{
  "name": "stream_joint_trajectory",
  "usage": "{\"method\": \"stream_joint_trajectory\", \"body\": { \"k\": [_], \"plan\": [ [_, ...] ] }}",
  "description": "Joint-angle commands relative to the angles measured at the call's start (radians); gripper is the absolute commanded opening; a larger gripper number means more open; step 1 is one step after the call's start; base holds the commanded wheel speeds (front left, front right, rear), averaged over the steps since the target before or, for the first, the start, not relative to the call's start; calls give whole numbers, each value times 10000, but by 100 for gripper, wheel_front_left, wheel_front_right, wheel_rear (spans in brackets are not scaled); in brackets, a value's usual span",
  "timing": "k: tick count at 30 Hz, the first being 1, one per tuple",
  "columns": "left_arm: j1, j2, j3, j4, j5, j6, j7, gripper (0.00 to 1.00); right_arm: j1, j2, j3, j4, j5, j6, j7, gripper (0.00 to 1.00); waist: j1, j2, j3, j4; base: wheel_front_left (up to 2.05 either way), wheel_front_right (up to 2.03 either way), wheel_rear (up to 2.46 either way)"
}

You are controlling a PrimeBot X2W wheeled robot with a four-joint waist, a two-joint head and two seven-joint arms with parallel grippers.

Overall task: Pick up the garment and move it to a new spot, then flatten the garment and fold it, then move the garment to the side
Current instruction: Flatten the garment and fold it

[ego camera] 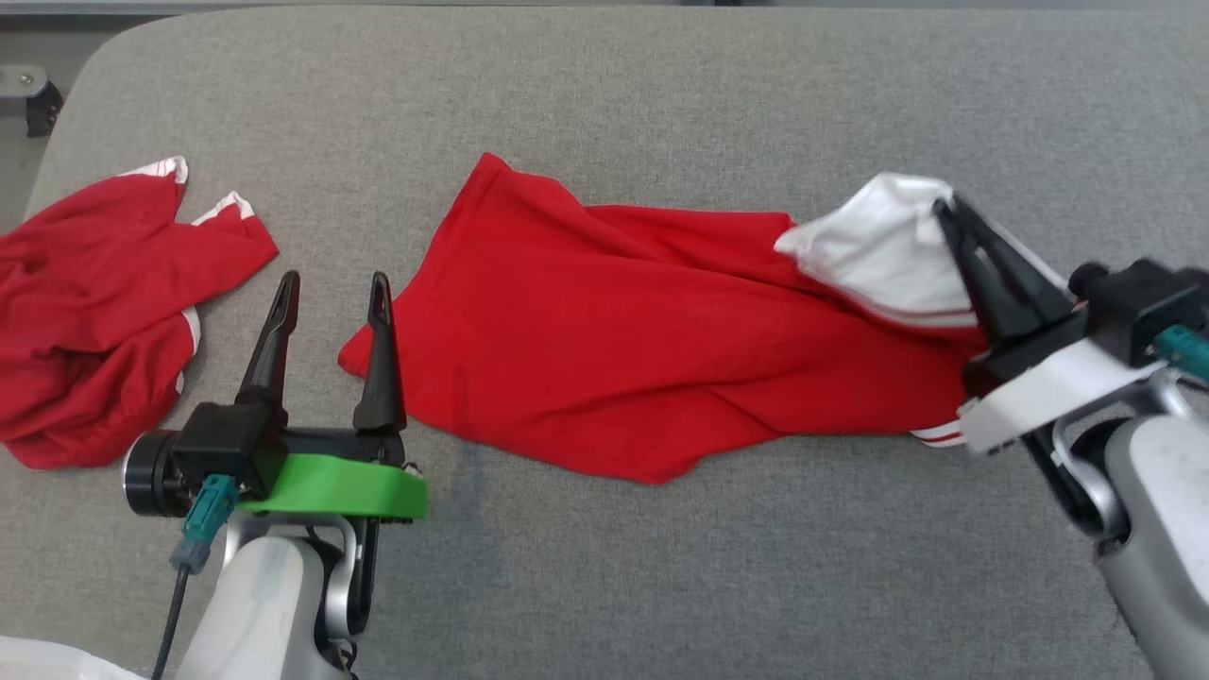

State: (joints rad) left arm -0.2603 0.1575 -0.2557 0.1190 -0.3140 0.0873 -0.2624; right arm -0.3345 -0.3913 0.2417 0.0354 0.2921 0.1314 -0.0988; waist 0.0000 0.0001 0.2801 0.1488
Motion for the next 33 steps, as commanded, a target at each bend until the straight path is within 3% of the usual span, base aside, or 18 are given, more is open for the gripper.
{"method": "stream_joint_trajectory", "body": {
  "k": [1,7,14,15,16,17,23,28,33],
  "plan": [
    [-271,-57,35,-67,67,-69,-33,100,-432,-118,-218,118,-67,-13,-25,0,0,-1,455,63,0,0,0],
    [-862,-339,-25,-130,316,-229,-22,100,-2461,-584,-851,1515,221,-14,-179,0,0,-1,1397,364,0,0,0],
    [-1326,-661,-38,-37,540,-454,-22,100,-4147,-859,-794,4011,555,-14,-579,0,0,-1,1925,645,0,0,0],
    [-1344,-687,-18,-13,562,-472,-22,100,-4296,-869,-758,4281,544,-14,-687,19,0,-1,1924,637,0,0,0],
    [-1355,-711,15,12,584,-499,-22,100,-4424,-813,-722,4588,603,-14,-817,90,0,-1,1896,616,0,0,0],
    [-1339,-725,45,34,599,-501,-22,100,-4487,-758,-687,4798,627,-14,-934,100,0,-1,1852,587,0,0,0],
    [-1005,-751,295,199,751,-604,-22,100,-4145,-586,-802,4944,498,-14,-1604,100,0,-1,1381,248,0,0,0],
    [-696,-619,527,333,896,-625,-22,100,-2852,-326,-1265,3256,318,-14,-1660,100,0,-1,769,-112,0,0,0],
    [-243,-480,776,466,896,-600,-22,100,-739,348,-1942,1428,267,-14,-1662,100,0,-1,73,-469,0,0,0]
  ]
}}
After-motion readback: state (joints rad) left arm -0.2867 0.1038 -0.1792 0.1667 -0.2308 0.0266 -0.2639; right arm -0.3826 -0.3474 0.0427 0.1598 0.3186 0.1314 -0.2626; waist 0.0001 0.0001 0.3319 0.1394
